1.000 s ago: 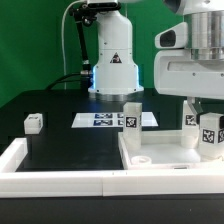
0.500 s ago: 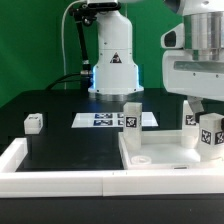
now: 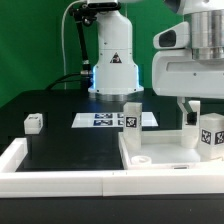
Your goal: Assemble square table
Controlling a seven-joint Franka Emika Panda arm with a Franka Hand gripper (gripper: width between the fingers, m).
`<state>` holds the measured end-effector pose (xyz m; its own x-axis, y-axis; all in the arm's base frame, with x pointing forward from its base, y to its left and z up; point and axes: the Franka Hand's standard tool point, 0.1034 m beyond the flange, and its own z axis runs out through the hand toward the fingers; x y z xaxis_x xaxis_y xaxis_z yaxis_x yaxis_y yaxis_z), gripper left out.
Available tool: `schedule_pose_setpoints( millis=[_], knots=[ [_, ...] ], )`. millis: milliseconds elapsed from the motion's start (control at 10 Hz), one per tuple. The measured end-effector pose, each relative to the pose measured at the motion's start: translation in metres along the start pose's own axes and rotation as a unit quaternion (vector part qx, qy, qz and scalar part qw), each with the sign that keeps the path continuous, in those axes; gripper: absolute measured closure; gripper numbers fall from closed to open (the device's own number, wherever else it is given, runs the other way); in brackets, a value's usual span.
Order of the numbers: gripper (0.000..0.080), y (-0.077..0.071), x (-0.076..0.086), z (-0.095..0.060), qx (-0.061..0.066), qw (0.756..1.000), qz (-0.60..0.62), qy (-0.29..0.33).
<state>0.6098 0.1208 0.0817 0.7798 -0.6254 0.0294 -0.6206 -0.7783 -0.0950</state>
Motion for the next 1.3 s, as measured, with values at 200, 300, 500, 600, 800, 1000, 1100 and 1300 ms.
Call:
schedule_pose_setpoints(
  millis=[200, 300, 500, 600, 800, 1000, 1100, 1300],
  knots=[
    [0.015, -0.0018, -0.0007, -0.0002, 0.001, 0.995, -0.098, 0.002],
    [0.015, -0.0022, -0.0014, 0.0, 0.001, 0.99, -0.143, 0.002],
    [0.015, -0.0008, 0.0003, -0.0002, -0.003, 0.972, -0.235, 0.003],
    [0.015, 0.0001, 0.0013, 0.0001, -0.003, 0.962, -0.272, 0.003],
    [0.015, 0.001, 0.0032, 0.0019, -0.006, 0.944, -0.33, 0.01],
    [0.015, 0.0021, 0.0058, 0.001, -0.013, 0.911, -0.412, 0.012],
    [0.015, 0.0022, 0.0062, 0.0009, -0.017, 0.899, -0.438, 0.013],
    [0.0181, 0.0025, 0.0065, 0.0008, -0.022, 0.882, -0.471, 0.013]
  ],
)
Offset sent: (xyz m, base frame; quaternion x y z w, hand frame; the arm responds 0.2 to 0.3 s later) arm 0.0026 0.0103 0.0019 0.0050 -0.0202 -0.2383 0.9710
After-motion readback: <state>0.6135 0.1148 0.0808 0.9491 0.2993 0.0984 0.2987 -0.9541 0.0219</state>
